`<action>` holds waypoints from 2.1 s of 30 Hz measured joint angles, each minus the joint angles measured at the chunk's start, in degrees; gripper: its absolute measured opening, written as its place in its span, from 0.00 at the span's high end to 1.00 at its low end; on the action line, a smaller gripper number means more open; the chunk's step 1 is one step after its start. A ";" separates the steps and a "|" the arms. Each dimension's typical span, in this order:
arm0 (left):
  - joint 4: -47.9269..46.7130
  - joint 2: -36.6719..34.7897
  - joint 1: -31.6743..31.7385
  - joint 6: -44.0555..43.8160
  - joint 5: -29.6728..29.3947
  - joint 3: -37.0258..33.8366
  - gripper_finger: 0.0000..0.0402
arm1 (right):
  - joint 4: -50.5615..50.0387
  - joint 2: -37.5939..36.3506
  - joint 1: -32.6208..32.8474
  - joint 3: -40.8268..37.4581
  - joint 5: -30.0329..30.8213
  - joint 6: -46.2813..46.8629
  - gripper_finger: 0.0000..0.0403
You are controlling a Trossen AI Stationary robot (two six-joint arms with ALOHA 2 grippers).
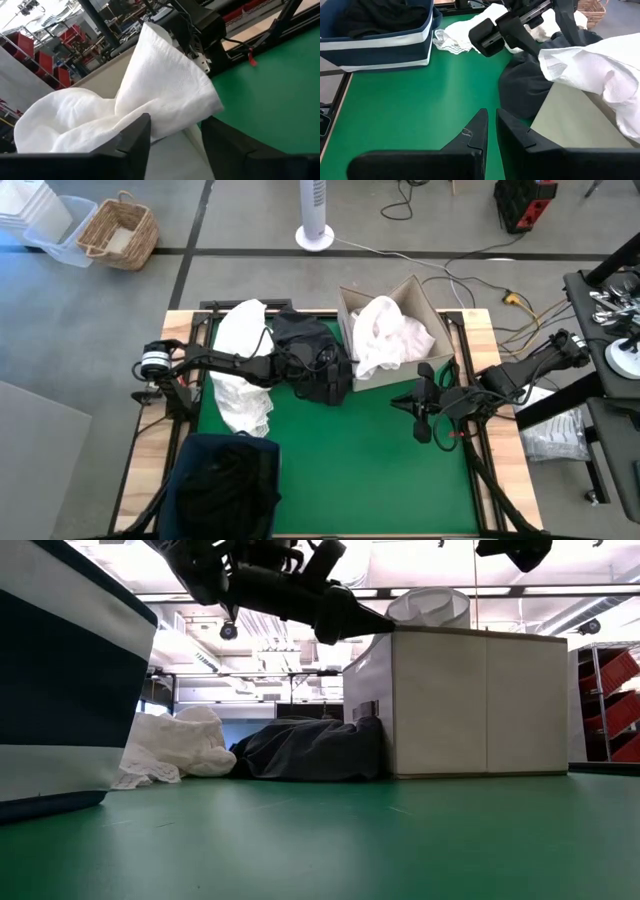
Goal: Sort clothes
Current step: Put the bottom white shirt into the brown laundry organizer
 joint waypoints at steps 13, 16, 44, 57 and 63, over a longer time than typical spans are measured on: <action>0.65 0.00 0.00 0.00 -0.02 0.00 0.91 | 0.00 0.00 0.00 0.00 0.00 0.00 0.93; 1.13 0.00 0.00 0.00 -0.04 0.00 0.97 | 0.00 0.00 0.00 0.00 0.00 0.00 0.93; 0.58 6.23 6.21 -5.66 -4.93 11.54 1.00 | 0.34 -0.02 -0.04 0.00 0.11 -0.65 0.93; -2.83 12.65 7.00 -8.67 -10.56 18.67 1.00 | 0.24 -0.02 -0.02 0.00 0.02 0.04 0.93; -4.36 12.23 7.08 -9.94 -12.38 18.45 1.00 | 0.26 -0.02 -0.02 0.00 0.00 0.04 0.93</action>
